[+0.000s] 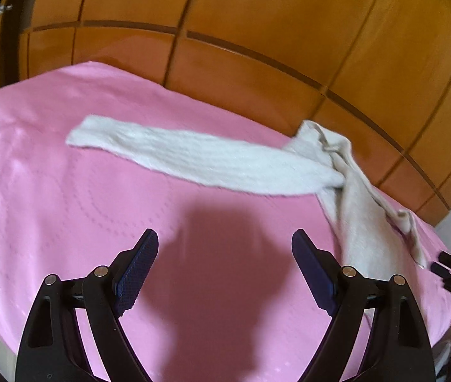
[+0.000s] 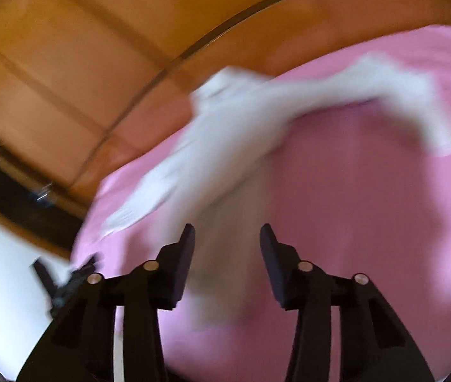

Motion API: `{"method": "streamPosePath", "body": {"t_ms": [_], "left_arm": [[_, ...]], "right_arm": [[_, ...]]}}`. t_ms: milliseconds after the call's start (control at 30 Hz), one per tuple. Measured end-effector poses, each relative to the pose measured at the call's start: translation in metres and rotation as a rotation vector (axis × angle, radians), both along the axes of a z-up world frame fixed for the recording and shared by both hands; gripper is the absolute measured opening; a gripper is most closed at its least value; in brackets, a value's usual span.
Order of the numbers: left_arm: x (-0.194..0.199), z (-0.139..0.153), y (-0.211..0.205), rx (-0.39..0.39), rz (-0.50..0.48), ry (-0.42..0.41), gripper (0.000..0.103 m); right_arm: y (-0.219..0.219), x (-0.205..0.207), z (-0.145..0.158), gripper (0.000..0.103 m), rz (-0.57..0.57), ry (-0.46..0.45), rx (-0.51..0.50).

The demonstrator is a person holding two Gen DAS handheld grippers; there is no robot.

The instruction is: Fold small clothes

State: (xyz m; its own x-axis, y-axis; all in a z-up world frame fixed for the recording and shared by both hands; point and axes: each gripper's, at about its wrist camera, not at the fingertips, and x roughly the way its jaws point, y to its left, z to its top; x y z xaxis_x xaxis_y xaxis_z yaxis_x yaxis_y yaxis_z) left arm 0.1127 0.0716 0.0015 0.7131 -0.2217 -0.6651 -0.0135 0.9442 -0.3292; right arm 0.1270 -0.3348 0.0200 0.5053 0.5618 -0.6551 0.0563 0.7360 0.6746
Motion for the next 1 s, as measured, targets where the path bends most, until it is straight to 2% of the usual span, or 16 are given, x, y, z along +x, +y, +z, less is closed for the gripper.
{"method": "streamPosePath", "body": {"t_ms": [67, 100, 167, 233, 300, 400, 500, 567, 633, 700, 733, 767, 867, 900, 1000], "left_arm": [[-0.006, -0.001, -0.004, -0.004, -0.013, 0.003, 0.085], [-0.010, -0.002, -0.006, -0.003, -0.019, 0.006, 0.085], [-0.017, -0.003, -0.005, -0.011, -0.023, 0.009, 0.085], [-0.023, -0.003, -0.001, -0.020, -0.022, 0.006, 0.085], [-0.029, -0.005, 0.003, -0.026, -0.017, -0.002, 0.085], [-0.032, -0.012, 0.008, -0.046, -0.015, 0.015, 0.085], [-0.033, -0.017, 0.009, -0.070, -0.006, 0.033, 0.085], [-0.035, -0.017, 0.008, -0.089, -0.005, 0.036, 0.085], [-0.039, -0.017, 0.006, -0.099, -0.011, 0.038, 0.085], [-0.042, -0.018, 0.003, -0.099, -0.020, 0.038, 0.085], [-0.043, -0.018, 0.002, -0.100, -0.024, 0.040, 0.085], [-0.044, -0.018, 0.001, -0.106, -0.033, 0.044, 0.085], [-0.046, -0.020, -0.009, -0.132, -0.089, 0.059, 0.084], [-0.046, -0.019, -0.015, -0.140, -0.120, 0.058, 0.075], [-0.040, -0.020, -0.038, -0.201, -0.225, 0.085, 0.070]], "right_arm": [[0.044, 0.013, -0.009, 0.038, 0.078, 0.000, 0.061], [0.068, 0.020, -0.014, 0.038, 0.114, 0.019, 0.060], [0.102, 0.026, -0.023, 0.038, 0.134, 0.102, -0.009], [0.113, 0.022, -0.024, 0.038, 0.129, 0.112, 0.024], [0.110, 0.017, -0.023, 0.038, 0.096, 0.098, 0.030], [0.097, 0.016, -0.021, 0.047, 0.053, 0.065, -0.015], [0.082, 0.020, -0.023, 0.047, 0.001, 0.052, -0.043], [0.083, 0.024, -0.029, 0.047, 0.012, 0.064, -0.015], [0.090, 0.033, -0.037, 0.046, 0.020, 0.082, -0.030], [0.091, 0.034, -0.046, 0.038, 0.025, 0.111, -0.020], [0.093, 0.033, -0.046, 0.020, 0.033, 0.105, -0.022], [0.095, 0.033, -0.043, 0.013, 0.042, 0.090, -0.041], [0.076, 0.030, -0.013, 0.010, 0.013, 0.001, 0.008], [0.062, 0.028, 0.007, 0.010, -0.009, -0.063, 0.001], [0.015, 0.022, 0.053, 0.009, -0.090, -0.177, -0.007]]}}
